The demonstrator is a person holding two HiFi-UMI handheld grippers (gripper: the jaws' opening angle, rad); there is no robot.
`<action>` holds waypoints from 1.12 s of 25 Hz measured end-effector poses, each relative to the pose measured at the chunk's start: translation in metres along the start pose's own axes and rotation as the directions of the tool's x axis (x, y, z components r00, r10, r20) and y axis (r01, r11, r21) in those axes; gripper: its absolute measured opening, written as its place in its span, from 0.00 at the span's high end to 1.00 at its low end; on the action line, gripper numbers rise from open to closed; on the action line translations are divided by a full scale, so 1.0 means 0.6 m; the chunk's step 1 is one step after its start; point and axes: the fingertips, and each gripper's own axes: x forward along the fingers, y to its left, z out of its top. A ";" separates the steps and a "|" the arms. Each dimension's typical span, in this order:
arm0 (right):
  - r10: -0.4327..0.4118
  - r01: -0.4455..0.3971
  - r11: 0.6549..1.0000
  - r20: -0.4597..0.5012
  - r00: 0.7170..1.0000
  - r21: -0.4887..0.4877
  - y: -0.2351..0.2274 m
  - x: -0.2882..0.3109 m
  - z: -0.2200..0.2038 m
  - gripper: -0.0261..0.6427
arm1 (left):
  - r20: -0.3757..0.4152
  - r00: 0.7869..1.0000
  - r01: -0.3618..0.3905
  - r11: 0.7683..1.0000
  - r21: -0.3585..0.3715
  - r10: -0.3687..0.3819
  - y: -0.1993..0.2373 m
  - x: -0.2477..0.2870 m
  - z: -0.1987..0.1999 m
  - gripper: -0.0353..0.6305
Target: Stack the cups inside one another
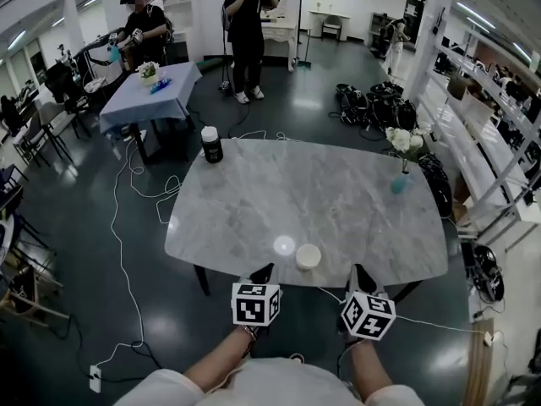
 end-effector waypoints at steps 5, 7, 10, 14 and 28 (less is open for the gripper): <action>0.003 -0.003 1.000 0.004 1.000 -0.017 -0.015 -0.013 0.000 0.93 | 0.021 1.000 -0.014 1.000 0.020 0.013 -0.010 -0.007 0.010 0.96; 0.006 -0.006 1.000 0.005 1.000 -0.013 -0.019 -0.015 -0.005 0.93 | 0.025 0.999 -0.023 0.999 0.032 0.022 -0.012 -0.007 0.011 0.96; 0.017 -0.017 1.000 0.004 1.000 -0.007 -0.013 -0.016 -0.011 0.93 | 0.023 0.999 -0.039 0.998 0.040 0.038 -0.007 -0.009 0.012 0.96; 0.024 -0.024 1.000 -0.010 1.000 -0.005 -0.005 -0.022 -0.020 0.93 | 0.016 0.999 -0.037 0.998 0.046 0.036 -0.011 -0.016 0.007 0.96; 0.025 -0.025 1.000 -0.020 0.999 -0.015 0.008 -0.035 -0.035 0.95 | -0.001 1.000 -0.022 0.999 0.047 0.022 -0.019 -0.017 -0.014 0.96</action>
